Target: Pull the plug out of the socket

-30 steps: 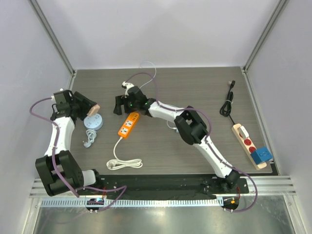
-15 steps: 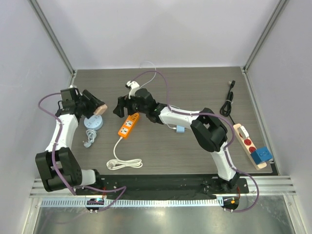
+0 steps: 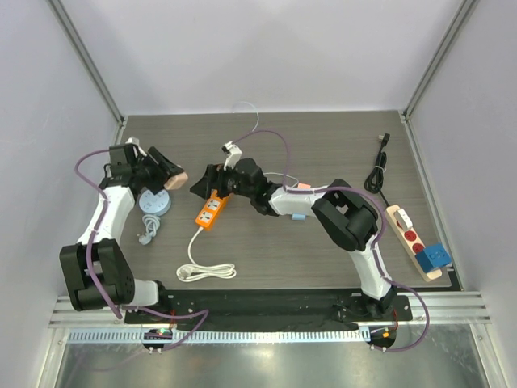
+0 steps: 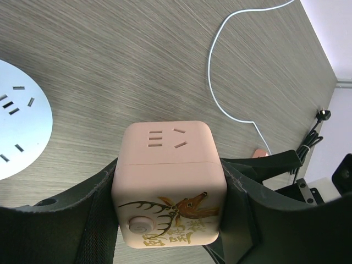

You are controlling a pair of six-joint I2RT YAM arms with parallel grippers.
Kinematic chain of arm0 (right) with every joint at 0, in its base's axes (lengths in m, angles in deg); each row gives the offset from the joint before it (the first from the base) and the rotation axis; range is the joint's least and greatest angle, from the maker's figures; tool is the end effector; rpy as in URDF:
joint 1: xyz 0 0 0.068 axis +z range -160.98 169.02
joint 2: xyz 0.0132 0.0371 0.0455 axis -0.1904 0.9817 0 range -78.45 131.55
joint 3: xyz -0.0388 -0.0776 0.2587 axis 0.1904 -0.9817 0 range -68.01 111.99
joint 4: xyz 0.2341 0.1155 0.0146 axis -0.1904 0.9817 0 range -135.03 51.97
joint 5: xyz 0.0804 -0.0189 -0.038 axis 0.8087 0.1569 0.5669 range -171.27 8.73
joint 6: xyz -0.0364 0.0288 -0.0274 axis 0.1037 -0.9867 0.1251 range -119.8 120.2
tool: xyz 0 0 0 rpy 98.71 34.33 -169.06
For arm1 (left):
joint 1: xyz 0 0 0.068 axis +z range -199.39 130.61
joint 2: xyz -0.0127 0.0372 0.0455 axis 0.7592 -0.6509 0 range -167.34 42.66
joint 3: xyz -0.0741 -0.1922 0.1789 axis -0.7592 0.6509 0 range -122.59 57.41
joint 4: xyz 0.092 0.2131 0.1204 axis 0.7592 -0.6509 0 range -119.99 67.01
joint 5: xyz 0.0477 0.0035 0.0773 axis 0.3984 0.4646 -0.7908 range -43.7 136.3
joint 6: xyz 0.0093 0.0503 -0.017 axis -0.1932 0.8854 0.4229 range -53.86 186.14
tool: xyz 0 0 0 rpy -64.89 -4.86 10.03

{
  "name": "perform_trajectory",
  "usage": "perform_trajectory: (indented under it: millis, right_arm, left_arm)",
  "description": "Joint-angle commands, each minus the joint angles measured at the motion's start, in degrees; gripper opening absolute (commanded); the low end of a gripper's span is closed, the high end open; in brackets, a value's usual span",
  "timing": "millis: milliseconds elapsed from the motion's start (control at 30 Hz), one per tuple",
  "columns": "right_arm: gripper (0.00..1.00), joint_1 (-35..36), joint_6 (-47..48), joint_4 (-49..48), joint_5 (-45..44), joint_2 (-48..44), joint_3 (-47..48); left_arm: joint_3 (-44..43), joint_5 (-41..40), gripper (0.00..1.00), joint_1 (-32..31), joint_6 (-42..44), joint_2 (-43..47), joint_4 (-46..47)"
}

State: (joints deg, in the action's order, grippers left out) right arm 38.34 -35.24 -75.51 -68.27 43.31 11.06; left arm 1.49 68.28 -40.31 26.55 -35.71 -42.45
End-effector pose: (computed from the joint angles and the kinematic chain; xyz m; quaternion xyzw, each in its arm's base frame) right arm 0.3107 0.3738 0.1931 -0.1639 0.7590 0.4856 0.4015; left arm 0.2941 0.0334 0.2625 -0.2986 0.8488 -0.2732 0.3400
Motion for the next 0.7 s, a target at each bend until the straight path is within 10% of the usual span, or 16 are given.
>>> perform_trajectory:
  millis: [0, 667]
  right_arm:
    - [0.9, -0.01, -8.58, -15.64, 0.46, -2.14, -2.68]
    - [0.68, 2.36, -7.98, -17.86, -3.59, 2.53, 1.36]
  left_arm:
    - [-1.38, 2.46, 0.0, -0.38, -0.39, -0.12, 4.08]
    - [-3.05, 2.02, 0.0, -6.7, -13.83, -1.7, 4.43]
